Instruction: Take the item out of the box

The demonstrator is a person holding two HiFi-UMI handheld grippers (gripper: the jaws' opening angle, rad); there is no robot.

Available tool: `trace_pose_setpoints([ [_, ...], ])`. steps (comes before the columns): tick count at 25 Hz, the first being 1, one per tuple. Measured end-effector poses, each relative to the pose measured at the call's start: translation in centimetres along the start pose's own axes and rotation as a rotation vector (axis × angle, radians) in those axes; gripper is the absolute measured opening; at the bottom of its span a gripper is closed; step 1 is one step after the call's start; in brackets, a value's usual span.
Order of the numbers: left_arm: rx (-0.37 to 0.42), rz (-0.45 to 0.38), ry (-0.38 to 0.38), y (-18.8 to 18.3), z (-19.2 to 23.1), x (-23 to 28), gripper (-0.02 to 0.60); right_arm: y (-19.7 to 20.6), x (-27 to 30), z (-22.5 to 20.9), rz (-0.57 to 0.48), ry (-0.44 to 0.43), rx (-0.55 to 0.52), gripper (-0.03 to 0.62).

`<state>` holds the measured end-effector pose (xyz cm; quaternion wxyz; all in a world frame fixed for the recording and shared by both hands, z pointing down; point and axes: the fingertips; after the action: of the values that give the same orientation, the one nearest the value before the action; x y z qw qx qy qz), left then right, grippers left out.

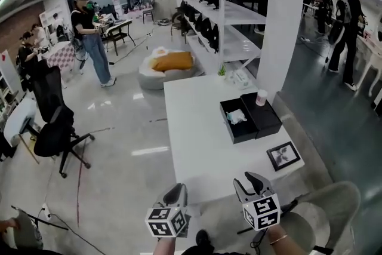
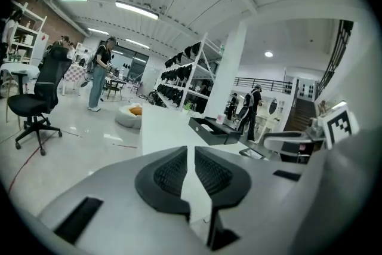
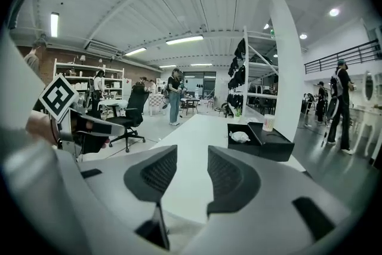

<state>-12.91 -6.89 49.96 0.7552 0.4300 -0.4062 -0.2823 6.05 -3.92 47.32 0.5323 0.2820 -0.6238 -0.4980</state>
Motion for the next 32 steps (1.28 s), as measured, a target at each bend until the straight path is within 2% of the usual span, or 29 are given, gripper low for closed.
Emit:
trace_pose_setpoints([
  [8, 0.005, 0.02, 0.046, -1.6, 1.7, 3.7, 0.04, -1.3, 2.9, -1.9, 0.019, 0.07, 0.011, 0.156],
  [16, 0.023, 0.059, 0.088, -1.7, 0.7, 6.0, 0.04, -1.7, 3.4, -5.0, 0.029, 0.131, 0.032, 0.156],
  [32, 0.046, 0.07, 0.1, -4.1, -0.5, 13.5, 0.04, -3.5, 9.1, -11.6, 0.05, 0.113, -0.085, 0.155],
])
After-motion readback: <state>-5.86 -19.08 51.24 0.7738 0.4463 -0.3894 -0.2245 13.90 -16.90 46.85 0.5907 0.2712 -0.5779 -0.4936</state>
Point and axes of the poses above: the fingertips, and each gripper's own axes: x forward along the fingers, z to its left, y out of its underside, and after that the axes turned 3 degrees about -y, right-handed
